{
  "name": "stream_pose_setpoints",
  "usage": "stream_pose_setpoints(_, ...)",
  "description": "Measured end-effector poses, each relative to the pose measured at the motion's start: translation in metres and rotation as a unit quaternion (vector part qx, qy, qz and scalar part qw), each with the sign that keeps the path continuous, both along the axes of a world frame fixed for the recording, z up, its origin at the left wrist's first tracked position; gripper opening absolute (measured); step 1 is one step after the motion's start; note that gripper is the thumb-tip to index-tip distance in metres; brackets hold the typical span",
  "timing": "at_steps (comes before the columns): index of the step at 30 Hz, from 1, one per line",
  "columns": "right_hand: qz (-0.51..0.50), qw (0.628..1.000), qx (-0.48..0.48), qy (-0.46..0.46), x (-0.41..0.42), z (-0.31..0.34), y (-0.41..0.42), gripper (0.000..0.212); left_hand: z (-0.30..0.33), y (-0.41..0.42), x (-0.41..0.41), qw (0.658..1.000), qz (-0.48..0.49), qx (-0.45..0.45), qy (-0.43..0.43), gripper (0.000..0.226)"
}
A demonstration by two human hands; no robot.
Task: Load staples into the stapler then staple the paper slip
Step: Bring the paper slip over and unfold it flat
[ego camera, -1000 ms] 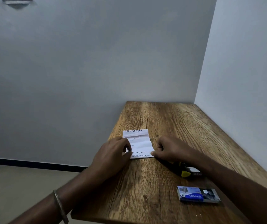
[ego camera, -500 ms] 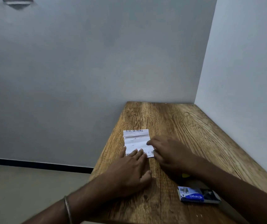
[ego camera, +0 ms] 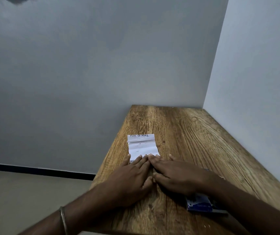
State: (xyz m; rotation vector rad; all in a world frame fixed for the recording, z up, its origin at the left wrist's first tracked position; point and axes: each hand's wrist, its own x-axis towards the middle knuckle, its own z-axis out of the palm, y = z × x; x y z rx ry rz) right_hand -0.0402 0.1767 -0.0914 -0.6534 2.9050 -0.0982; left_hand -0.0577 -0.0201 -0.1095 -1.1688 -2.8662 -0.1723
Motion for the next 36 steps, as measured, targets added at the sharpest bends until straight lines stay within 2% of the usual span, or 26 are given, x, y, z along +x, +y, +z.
stream_pose_setpoints(5, 0.0, 1.0, 0.009, -0.014, 0.001, 0.001, 0.001, 0.079, -0.002, -0.001, 0.0, 1.0, 0.0, -0.014, 0.006, 0.07)
stream_pose_setpoints(17, 0.009, 0.997, 0.067, -0.026, -0.003, 0.012, 0.012, 0.065, -0.003, -0.028, -0.001, 0.998, 0.021, -0.055, 0.009, 0.069)
stream_pose_setpoints(24, -0.003, 0.996, 0.087, -0.009, 0.0, 0.014, 0.015, 0.064, 0.002, -0.038, 0.004, 0.999, 0.031, -0.045, 0.003, 0.063)
stream_pose_setpoints(28, -0.014, 0.998, 0.067, -0.013, 0.0, 0.018, 0.024, 0.059, 0.001, -0.038, 0.005, 0.999, 0.031, -0.033, 0.001, 0.062)
stream_pose_setpoints(31, -0.024, 0.998, 0.053, 0.027, -0.005, 0.018, 0.024, 0.053, -0.002, -0.037, 0.003, 0.999, 0.03, -0.019, 0.0, 0.063)
stream_pose_setpoints(34, -0.014, 0.99, 0.043, 0.131, -0.016, 0.021, 0.012, 0.039, -0.004, -0.037, 0.004, 0.999, 0.038, 0.009, -0.001, 0.062)
stream_pose_setpoints(36, 0.001, 0.98, 0.046, 0.195, -0.025, 0.024, 0.006, 0.038, -0.003, -0.036, 0.004, 0.998, 0.046, 0.042, 0.008, 0.057)
